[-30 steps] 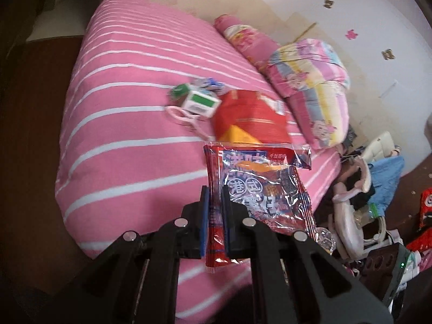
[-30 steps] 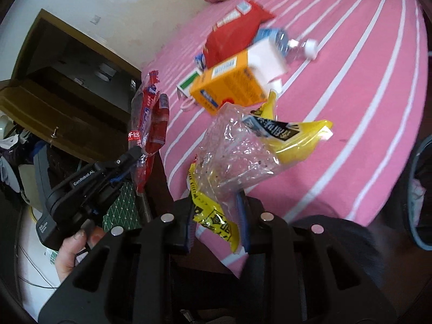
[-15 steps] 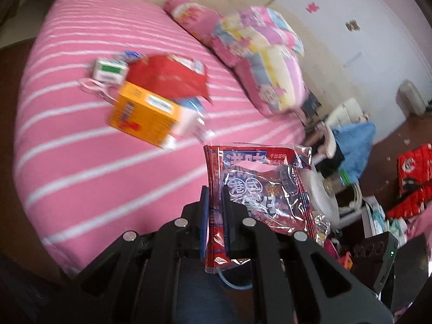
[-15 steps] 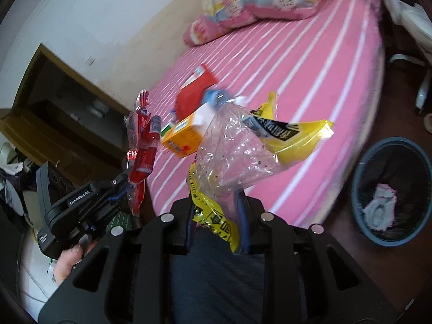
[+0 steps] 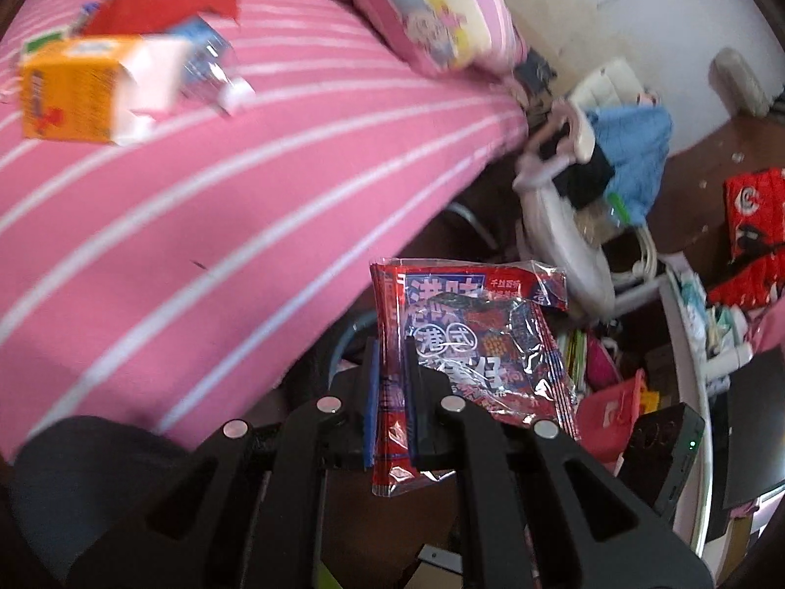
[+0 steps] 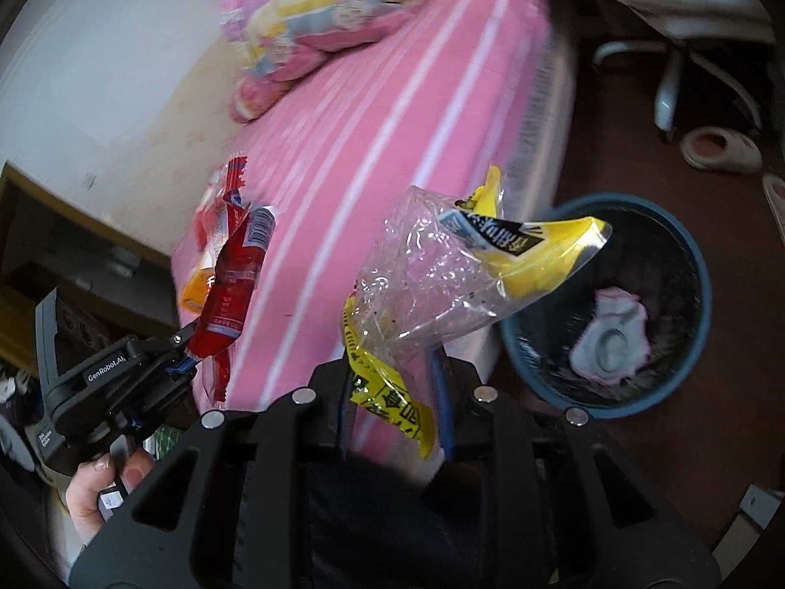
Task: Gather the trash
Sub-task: 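Carry the clear wrapper and snack bag with both grippers over the bin, then open the right gripper over the bin while the left releases the snack bag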
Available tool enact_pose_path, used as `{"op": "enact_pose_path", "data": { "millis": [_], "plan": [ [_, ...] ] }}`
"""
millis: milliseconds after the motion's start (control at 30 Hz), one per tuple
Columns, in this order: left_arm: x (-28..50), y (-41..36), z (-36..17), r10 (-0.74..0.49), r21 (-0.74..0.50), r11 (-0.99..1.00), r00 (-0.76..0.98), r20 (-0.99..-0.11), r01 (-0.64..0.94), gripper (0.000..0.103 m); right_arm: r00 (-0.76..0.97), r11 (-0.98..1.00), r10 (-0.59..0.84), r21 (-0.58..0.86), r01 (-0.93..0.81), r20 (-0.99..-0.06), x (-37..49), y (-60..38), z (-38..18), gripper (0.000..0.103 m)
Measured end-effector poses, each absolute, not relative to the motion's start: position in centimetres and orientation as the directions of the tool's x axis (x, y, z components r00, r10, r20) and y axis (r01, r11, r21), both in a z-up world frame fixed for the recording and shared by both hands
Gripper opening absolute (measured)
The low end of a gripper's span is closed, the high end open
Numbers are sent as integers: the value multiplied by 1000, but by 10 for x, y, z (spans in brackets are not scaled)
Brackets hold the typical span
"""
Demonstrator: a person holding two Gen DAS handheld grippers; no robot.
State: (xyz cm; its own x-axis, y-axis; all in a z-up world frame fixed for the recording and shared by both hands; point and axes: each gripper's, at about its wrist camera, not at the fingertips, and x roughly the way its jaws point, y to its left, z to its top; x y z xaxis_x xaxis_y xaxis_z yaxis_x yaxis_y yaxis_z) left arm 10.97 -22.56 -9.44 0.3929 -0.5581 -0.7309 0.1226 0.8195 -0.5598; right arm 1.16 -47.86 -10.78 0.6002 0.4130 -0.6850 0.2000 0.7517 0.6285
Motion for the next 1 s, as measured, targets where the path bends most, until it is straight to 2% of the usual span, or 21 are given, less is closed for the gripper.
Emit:
{"op": "enact_pose_path", "data": {
  "millis": [400,800,1000],
  "plan": [
    [148,-332,-179,-547,-508,832,176,-819,220,9,532,722,348,582,373,-772,0,-539,-183,27],
    [175,-387,-240,-549,-521,803,20,-836,290,10,440,717,317,516,468,-840,9,-559,-232,28],
    [186,-399,-267,-527,-517,813,-39,-849,267,20,394,736,280,460,497,-875,12,-564,-243,33]
  ]
}}
